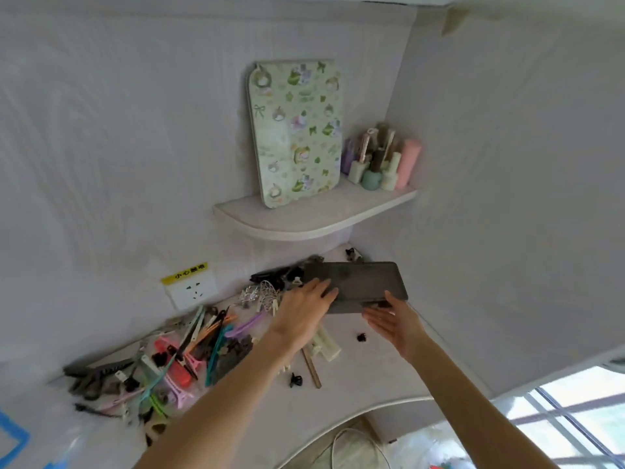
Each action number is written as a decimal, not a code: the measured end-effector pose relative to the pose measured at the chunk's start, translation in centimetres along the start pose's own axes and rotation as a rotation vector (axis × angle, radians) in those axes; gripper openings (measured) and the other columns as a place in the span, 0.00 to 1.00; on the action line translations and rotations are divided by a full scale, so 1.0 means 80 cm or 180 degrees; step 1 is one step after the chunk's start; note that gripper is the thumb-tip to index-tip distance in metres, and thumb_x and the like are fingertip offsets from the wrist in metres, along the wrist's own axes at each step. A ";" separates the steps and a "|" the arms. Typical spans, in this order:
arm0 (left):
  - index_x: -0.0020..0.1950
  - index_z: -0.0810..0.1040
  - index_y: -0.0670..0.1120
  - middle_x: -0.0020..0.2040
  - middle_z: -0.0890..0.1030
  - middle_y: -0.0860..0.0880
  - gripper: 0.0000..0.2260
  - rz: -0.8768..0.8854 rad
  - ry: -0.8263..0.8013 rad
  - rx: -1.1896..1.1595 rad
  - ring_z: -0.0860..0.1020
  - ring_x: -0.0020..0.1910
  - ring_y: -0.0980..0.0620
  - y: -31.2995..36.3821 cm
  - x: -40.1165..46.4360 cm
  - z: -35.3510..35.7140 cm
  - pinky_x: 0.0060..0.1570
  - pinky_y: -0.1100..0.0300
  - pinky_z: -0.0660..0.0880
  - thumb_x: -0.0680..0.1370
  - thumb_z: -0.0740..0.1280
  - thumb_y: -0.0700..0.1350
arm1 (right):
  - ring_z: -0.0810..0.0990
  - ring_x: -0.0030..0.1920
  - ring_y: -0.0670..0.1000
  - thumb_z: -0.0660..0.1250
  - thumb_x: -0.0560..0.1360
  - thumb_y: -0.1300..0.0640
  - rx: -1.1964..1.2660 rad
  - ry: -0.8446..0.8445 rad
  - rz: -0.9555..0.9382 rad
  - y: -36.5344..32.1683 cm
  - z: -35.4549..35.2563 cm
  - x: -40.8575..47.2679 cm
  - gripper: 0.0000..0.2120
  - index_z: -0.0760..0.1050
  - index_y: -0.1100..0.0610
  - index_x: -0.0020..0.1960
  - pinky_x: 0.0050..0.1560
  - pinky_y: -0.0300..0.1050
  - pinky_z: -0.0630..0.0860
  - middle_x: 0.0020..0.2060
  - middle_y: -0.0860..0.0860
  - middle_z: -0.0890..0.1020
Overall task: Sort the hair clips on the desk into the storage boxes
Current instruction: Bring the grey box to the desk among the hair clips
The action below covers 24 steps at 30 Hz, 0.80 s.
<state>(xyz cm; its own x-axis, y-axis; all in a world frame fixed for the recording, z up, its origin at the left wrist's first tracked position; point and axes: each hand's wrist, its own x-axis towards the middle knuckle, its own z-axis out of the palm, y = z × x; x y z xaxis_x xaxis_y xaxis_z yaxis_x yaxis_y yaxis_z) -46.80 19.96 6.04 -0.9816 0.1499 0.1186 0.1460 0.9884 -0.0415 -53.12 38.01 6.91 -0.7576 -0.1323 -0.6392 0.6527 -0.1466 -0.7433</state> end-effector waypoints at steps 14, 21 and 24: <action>0.43 0.84 0.46 0.41 0.85 0.47 0.20 0.0918 -0.0356 0.0461 0.83 0.34 0.53 0.063 0.073 0.066 0.25 0.63 0.77 0.53 0.81 0.46 | 0.80 0.36 0.53 0.60 0.79 0.50 -0.0464 0.0509 0.0497 0.019 -0.088 0.074 0.16 0.74 0.62 0.42 0.37 0.42 0.78 0.36 0.57 0.81; 0.46 0.85 0.48 0.47 0.85 0.52 0.15 0.1074 0.0348 -0.0109 0.84 0.45 0.56 0.064 0.060 0.077 0.39 0.63 0.80 0.60 0.80 0.43 | 0.81 0.39 0.54 0.62 0.78 0.51 -0.0402 0.0598 0.0364 0.012 -0.103 0.069 0.14 0.75 0.61 0.42 0.41 0.44 0.79 0.40 0.58 0.82; 0.47 0.85 0.48 0.49 0.85 0.52 0.16 0.0971 0.0459 -0.0386 0.84 0.46 0.56 0.059 0.056 0.076 0.43 0.63 0.80 0.61 0.80 0.44 | 0.81 0.36 0.53 0.62 0.78 0.51 -0.0321 0.0761 0.0043 0.015 -0.098 0.061 0.13 0.75 0.60 0.41 0.39 0.45 0.79 0.37 0.56 0.82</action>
<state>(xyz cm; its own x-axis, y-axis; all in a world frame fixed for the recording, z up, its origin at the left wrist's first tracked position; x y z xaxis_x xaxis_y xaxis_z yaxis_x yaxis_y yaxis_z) -51.26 25.12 0.36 -0.8643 0.4317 0.2580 0.4516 0.8920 0.0205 -56.06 44.84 1.36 -0.7361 0.1038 -0.6688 0.6682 -0.0463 -0.7426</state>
